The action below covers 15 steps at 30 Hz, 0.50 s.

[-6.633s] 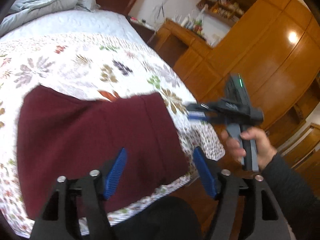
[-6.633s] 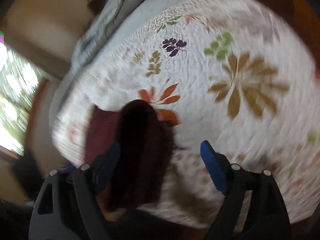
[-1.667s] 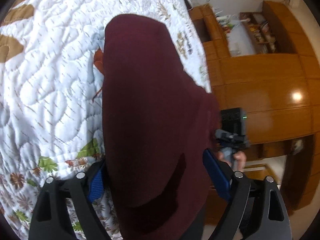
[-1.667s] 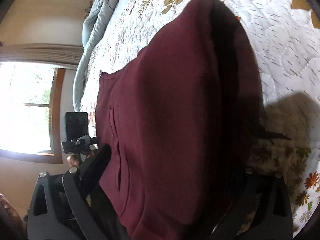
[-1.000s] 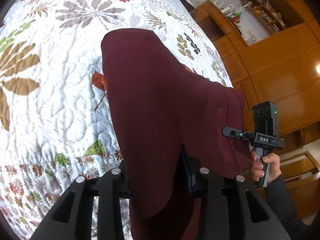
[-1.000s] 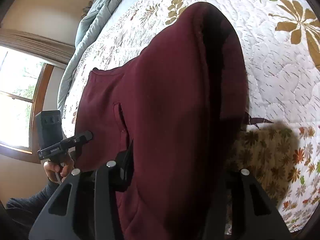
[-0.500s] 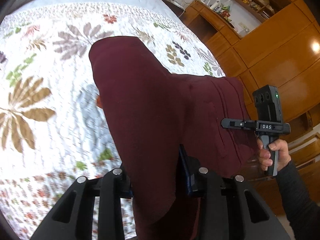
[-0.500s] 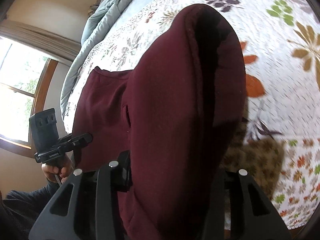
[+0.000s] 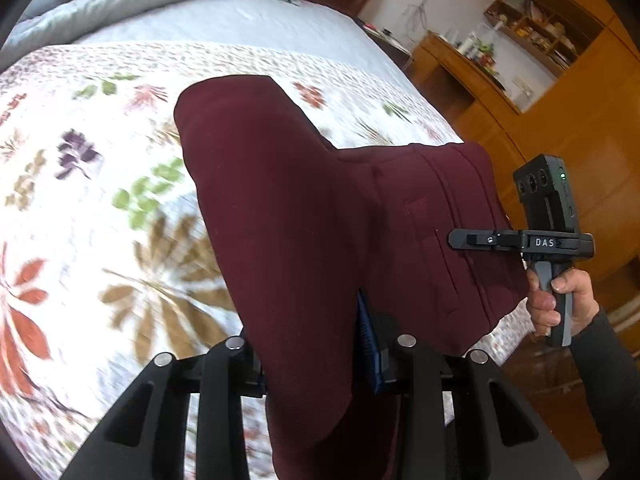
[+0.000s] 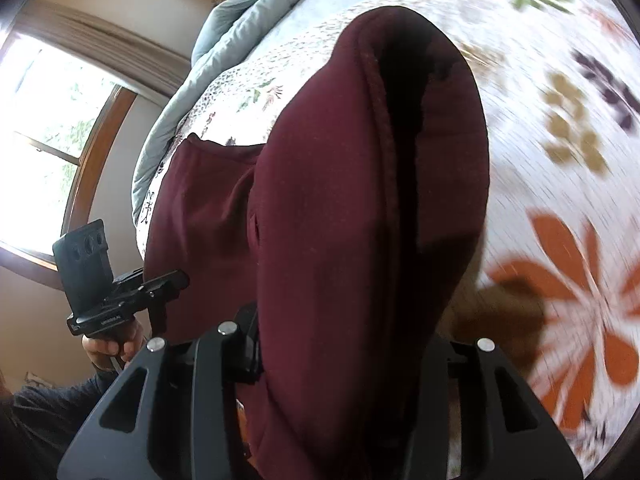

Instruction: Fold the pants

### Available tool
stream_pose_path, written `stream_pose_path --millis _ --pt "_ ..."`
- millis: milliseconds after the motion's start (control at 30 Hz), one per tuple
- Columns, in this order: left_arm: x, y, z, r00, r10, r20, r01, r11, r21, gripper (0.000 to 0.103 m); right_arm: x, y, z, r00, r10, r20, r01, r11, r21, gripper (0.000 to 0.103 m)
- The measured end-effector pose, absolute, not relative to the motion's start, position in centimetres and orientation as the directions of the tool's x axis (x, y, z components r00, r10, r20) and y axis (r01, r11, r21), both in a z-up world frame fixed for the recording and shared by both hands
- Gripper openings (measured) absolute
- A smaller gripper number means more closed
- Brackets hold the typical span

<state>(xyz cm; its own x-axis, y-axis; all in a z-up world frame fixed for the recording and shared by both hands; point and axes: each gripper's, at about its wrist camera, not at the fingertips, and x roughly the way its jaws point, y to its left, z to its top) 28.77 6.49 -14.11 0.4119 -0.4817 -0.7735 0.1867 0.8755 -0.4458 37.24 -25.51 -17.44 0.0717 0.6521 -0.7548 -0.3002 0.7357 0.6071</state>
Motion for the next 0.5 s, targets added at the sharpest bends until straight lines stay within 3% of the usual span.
stream_pose_path --millis 333,500 --pt "38.1 15.6 -14.8 0.432 -0.410 -0.803 0.116 0.909 -0.401 0.035 45.9 -15.0 -18.0 0.087 0.693 -0.716 -0.329 0.699 0.635 0.040" --pt "42.1 19.8 -17.0 0.395 -0.434 -0.810 0.072 0.893 -0.444 0.035 49.4 -11.4 -19.5 0.079 0.684 -0.725 -0.293 0.711 0.639 0.040"
